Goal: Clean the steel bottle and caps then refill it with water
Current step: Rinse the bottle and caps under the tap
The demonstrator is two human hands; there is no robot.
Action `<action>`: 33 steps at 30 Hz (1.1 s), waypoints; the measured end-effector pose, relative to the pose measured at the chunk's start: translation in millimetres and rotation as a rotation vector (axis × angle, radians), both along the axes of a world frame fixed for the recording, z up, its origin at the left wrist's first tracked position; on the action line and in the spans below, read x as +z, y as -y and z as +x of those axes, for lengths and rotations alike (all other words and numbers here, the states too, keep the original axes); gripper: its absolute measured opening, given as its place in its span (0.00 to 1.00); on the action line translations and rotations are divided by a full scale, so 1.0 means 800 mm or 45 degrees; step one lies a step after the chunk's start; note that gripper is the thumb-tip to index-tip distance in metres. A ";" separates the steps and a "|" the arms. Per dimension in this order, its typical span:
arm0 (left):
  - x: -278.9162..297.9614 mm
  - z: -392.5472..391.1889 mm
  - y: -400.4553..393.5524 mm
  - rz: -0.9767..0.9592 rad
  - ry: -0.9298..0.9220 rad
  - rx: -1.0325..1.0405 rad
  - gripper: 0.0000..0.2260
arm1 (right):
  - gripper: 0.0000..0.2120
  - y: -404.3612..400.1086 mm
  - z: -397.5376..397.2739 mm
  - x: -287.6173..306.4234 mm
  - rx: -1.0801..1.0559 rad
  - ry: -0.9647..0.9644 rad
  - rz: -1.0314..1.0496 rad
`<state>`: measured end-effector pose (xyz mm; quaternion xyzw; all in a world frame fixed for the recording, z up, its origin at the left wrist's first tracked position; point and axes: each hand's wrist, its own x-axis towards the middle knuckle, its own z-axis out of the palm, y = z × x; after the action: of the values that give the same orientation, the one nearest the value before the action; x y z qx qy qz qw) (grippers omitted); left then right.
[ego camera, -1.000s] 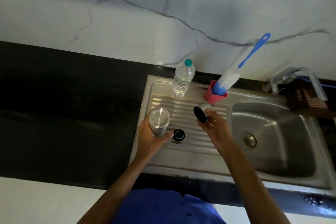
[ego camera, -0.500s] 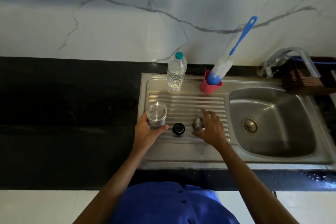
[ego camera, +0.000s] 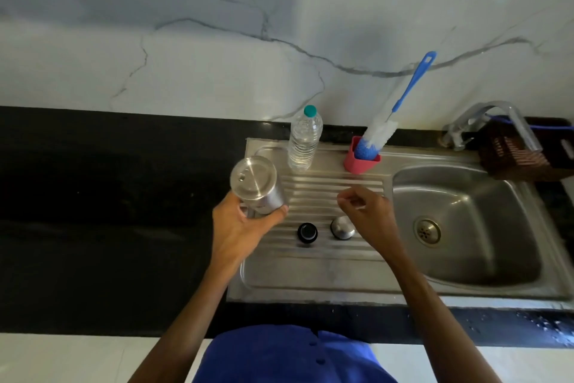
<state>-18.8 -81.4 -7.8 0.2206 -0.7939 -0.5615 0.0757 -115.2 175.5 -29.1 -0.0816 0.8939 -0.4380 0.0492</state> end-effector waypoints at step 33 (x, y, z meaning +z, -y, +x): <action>-0.054 -0.015 0.007 -0.340 0.269 -0.082 0.31 | 0.13 0.052 -0.092 0.063 0.051 -0.013 0.172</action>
<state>-30.4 -87.0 -51.3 0.2410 -0.8716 -0.4268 0.0023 -188.4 134.1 21.5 -0.0981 0.9198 -0.3754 0.0589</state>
